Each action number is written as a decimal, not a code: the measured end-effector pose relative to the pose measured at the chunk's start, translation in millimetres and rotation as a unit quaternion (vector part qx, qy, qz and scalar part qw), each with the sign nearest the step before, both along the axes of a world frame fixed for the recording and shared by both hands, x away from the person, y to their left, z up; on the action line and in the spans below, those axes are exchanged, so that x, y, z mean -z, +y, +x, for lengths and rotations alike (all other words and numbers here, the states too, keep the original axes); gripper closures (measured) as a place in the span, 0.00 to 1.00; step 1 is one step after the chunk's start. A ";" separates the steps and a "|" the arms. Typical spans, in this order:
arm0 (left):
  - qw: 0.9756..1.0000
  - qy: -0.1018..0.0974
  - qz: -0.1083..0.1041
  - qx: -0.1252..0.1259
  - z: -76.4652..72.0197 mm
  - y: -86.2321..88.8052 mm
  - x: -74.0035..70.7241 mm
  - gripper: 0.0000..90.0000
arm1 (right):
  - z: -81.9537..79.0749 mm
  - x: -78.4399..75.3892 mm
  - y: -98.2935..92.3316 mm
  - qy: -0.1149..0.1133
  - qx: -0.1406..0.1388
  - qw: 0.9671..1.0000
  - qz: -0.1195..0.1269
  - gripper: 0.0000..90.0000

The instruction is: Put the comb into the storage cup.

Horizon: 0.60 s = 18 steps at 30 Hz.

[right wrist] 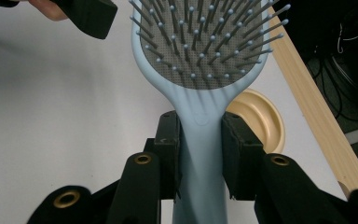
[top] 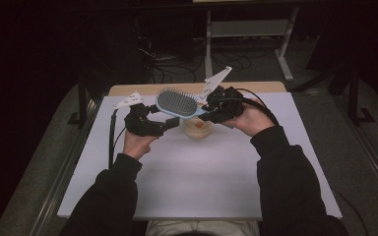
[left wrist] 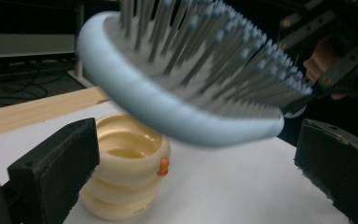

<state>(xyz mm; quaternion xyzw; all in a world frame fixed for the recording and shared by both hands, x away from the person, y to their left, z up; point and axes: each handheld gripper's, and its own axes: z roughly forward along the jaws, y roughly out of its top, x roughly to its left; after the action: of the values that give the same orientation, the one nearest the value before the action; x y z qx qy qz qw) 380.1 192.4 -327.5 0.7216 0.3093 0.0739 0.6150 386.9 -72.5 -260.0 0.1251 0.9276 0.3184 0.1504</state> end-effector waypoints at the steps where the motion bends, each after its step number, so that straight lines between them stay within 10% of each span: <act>1: 1.000 -0.001 -0.001 0.000 0.4 -1.0 -0.8 0.00 | 0.2 0.9 0.2 0.000 0.000 1.000 0.001 0.76; 18: 0.999 0.021 -0.033 -0.022 11.9 -4.8 -10.1 0.01 | 3.2 12.2 5.2 -0.002 0.002 1.000 -0.003 0.76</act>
<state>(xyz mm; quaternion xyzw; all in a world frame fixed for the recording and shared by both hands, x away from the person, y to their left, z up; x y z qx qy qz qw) 392.0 187.7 -317.4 0.6954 0.3406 0.0619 0.6298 390.2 -67.3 -272.2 0.1258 0.9280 0.3155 0.1532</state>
